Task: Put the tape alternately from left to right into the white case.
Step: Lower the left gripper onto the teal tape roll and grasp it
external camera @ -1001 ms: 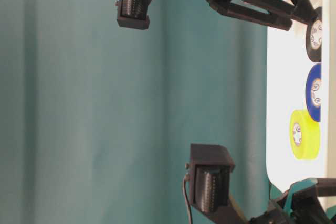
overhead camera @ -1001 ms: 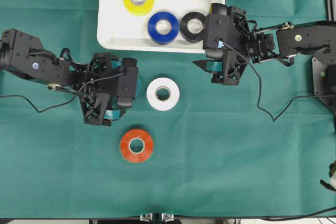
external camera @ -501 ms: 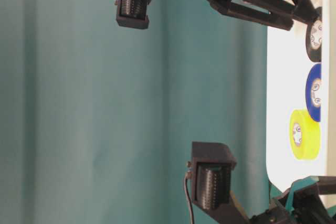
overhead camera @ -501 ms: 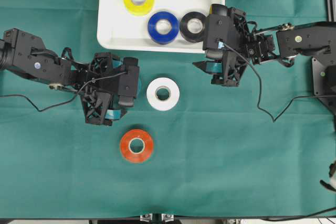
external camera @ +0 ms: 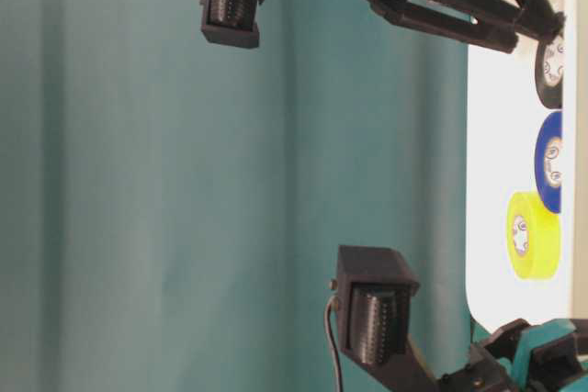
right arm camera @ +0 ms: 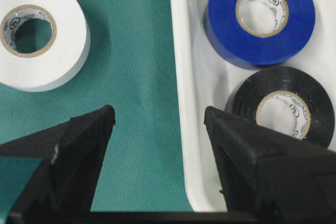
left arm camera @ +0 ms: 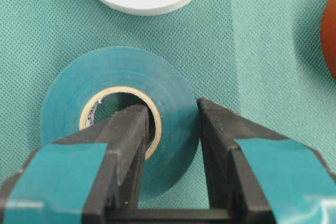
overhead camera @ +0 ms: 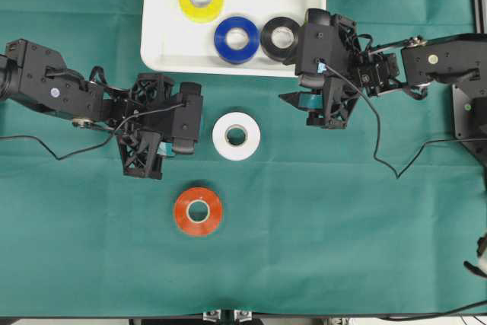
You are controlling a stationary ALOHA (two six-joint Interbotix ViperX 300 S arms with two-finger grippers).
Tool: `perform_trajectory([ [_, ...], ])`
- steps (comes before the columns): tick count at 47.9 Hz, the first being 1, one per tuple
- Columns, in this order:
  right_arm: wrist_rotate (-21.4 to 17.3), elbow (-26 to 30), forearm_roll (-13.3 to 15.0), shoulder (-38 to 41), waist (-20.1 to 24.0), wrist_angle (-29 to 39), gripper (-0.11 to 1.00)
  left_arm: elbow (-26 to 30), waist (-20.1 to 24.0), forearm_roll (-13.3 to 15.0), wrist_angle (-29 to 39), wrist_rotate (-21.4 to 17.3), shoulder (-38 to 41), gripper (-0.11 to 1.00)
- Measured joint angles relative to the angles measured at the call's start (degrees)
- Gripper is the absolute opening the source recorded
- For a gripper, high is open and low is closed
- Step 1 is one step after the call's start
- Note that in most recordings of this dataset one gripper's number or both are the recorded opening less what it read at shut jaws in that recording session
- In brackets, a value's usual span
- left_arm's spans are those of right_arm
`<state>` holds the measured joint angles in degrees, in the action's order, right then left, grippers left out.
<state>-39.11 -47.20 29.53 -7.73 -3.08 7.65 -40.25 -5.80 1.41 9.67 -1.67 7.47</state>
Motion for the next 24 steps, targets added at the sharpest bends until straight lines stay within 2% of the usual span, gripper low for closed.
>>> perform_trajectory([
  [13, 0.0, -0.18, 0.0, 0.09, 0.26, -0.09, 0.76, 0.0, 0.0, 0.0, 0.09, 0.0, -0.09, -0.03],
  [24, -0.09, -0.18, 0.0, 0.09, 0.88, -0.18, 0.76, 0.0, 0.26, 0.0, 0.62, -0.09, -4.57, -0.03],
])
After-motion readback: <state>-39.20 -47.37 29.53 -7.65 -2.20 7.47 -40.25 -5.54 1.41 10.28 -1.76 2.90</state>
